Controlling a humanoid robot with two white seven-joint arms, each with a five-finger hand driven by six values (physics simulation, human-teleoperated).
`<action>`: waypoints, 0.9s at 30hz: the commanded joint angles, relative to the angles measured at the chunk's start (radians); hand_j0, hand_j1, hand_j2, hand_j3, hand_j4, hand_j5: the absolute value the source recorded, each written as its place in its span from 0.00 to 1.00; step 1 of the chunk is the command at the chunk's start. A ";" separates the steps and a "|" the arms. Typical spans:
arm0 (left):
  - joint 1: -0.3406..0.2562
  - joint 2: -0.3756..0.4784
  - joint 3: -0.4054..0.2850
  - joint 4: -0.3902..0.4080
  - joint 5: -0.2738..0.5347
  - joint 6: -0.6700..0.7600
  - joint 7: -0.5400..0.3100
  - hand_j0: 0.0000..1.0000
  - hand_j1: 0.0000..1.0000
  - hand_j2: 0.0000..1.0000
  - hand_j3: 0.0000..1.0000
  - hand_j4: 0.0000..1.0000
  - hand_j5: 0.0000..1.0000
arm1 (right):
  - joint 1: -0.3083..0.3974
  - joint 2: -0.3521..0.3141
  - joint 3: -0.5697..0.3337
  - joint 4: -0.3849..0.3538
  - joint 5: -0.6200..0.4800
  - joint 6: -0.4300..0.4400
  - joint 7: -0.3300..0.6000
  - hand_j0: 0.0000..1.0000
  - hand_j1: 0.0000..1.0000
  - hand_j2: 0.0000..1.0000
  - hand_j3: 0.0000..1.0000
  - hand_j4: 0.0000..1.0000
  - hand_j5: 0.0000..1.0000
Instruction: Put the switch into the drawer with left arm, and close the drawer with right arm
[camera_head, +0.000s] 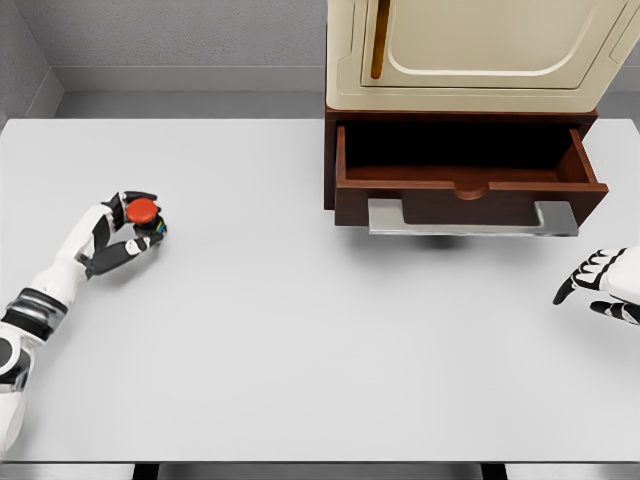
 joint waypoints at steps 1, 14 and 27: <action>0.000 0.001 0.002 -0.021 0.005 0.000 0.000 0.55 0.55 0.55 0.55 0.55 0.55 | 0.000 -0.002 0.001 0.000 -0.006 0.001 0.000 0.60 0.60 0.60 0.60 0.60 0.60; -0.011 -0.007 -0.004 -0.096 0.004 0.003 -0.002 0.51 0.51 0.51 0.51 0.51 0.51 | 0.002 -0.002 0.001 0.000 -0.006 0.001 0.000 0.60 0.60 0.60 0.60 0.60 0.60; -0.069 -0.090 -0.047 -0.138 0.001 0.011 -0.003 0.51 0.51 0.51 0.51 0.51 0.51 | 0.002 -0.002 0.001 -0.002 -0.006 0.001 0.000 0.60 0.60 0.60 0.60 0.60 0.60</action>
